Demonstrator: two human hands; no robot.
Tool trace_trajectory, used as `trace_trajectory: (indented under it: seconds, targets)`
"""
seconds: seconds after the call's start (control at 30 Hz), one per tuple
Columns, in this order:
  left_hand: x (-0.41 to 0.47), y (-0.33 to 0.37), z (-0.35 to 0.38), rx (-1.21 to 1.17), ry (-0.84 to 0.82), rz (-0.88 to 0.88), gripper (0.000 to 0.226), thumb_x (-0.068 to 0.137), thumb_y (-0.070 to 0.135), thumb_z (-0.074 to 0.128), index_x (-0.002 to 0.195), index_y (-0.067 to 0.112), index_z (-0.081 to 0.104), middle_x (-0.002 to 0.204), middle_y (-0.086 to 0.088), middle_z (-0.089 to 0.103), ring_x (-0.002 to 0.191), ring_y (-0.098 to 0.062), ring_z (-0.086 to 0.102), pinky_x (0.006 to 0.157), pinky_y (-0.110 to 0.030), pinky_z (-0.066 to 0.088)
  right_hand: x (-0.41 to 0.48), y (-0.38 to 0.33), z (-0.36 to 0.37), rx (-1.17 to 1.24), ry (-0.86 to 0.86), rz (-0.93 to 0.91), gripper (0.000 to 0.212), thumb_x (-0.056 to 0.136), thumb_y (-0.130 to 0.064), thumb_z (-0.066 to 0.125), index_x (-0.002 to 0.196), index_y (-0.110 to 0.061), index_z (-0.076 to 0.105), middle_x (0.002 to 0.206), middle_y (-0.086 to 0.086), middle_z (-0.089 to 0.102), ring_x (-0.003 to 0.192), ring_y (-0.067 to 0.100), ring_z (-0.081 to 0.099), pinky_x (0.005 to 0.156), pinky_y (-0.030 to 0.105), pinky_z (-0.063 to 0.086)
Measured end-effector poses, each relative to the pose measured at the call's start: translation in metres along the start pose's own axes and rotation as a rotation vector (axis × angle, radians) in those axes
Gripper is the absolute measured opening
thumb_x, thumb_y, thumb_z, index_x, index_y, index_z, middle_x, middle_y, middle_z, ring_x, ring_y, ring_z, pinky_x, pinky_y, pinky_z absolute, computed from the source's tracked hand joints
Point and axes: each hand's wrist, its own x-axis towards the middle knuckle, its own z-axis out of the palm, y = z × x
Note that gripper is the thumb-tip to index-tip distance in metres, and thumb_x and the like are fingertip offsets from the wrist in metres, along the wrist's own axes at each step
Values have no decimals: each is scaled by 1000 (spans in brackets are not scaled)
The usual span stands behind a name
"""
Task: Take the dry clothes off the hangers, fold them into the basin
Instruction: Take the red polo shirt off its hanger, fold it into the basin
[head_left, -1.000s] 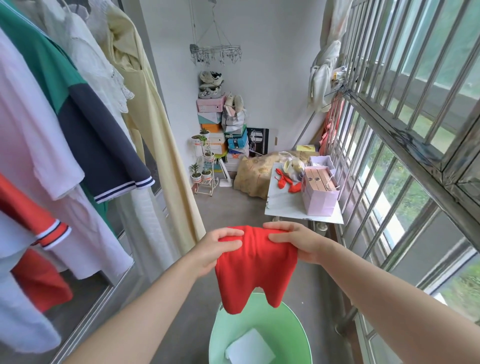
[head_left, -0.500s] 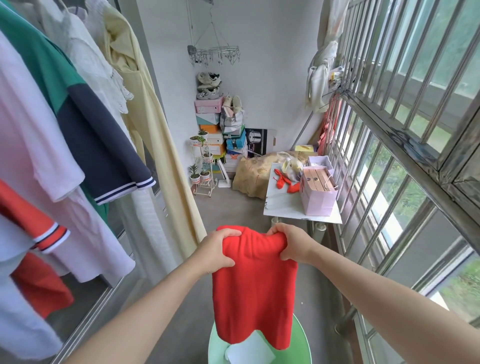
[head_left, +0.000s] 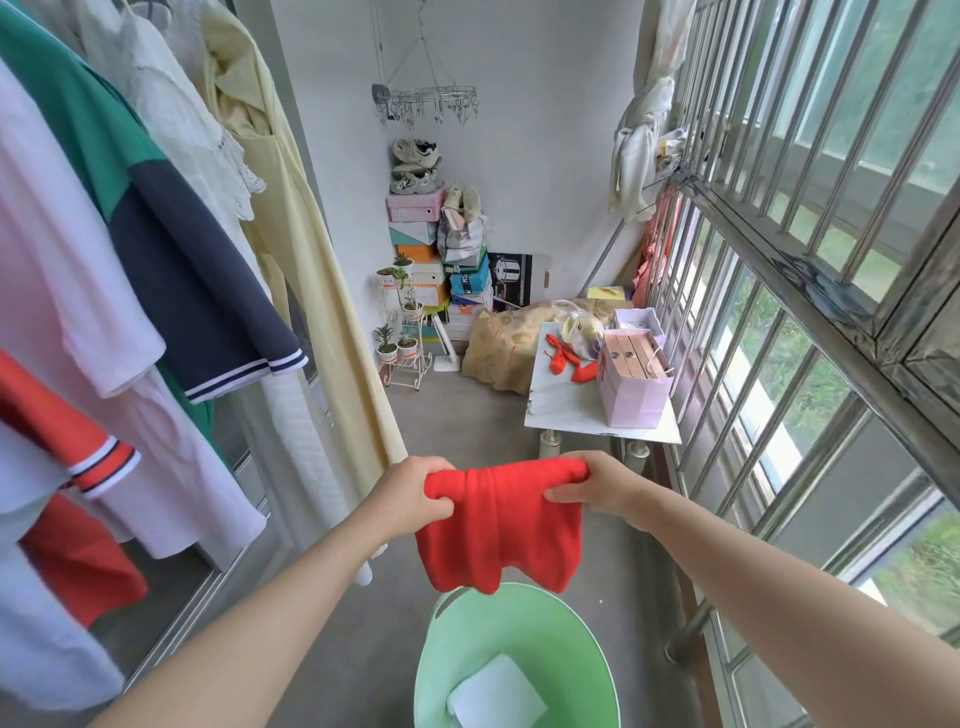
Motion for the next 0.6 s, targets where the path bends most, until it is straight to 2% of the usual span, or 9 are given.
trace_trajectory:
  seconds: [0.1,0.17,0.23,0.3,0.33,0.43,0.47,0.53,0.6]
  targets:
    - [-4,2,-6,-183,-21,-62,23,60,23,56,77,9,62,65,2,50,60,-12,46,60,-28,37,-7,5,3,309,-68,19,20,90,-13,63,108,-6,65,107,7,69,94,14,65,87,21,50]
    - [-4,3,-9,-279,-32,-103,30,59,29,63,69,2,54,67,-2,41,61,-13,41,58,-29,31,-10,4,7,419,-68,51,23,96,-23,53,108,-8,65,104,3,71,90,9,67,80,16,51]
    - [-4,0,-10,-434,-57,-139,44,56,36,68,77,-2,59,80,-5,51,71,-16,50,65,-30,38,-9,1,10,550,-17,109,29,99,-28,46,103,-7,65,95,4,71,81,9,67,74,19,54]
    - [-5,-1,-10,-659,-127,-211,57,57,32,73,101,-2,65,96,-9,64,84,-18,61,77,-31,46,-8,-3,12,657,21,178,31,100,-30,44,100,-7,64,89,7,70,77,15,66,78,29,54]
    - [-5,-2,-8,-753,-156,-245,55,59,28,73,104,-2,65,93,-10,68,80,-18,64,74,-27,48,-7,-4,13,689,25,224,31,99,-31,45,99,-6,64,89,9,69,78,18,65,80,33,53]
    - [-7,-2,-4,-960,-176,-340,35,66,27,65,97,10,65,77,-5,70,62,-14,65,54,-21,49,-7,-2,16,789,-2,389,35,98,-37,47,97,-6,65,80,9,71,73,20,66,75,34,54]
    - [-5,-6,-1,-1003,-180,-375,32,67,29,65,95,13,66,77,-5,70,63,-15,65,56,-23,48,-7,0,16,825,-19,423,37,97,-39,48,99,-6,66,77,8,71,71,19,67,73,33,53]
    - [-4,-9,5,-1078,-156,-470,21,76,32,65,90,15,66,75,-4,70,63,-17,65,62,-26,46,-6,6,17,914,-50,425,42,95,-43,47,110,-8,65,85,8,72,79,19,66,79,34,52]
    - [-5,-11,10,-1171,-90,-573,19,91,27,55,83,12,64,63,-4,70,53,-16,66,55,-21,51,-10,11,16,983,-115,380,50,93,-50,48,116,-10,66,100,10,72,94,22,66,92,36,48]
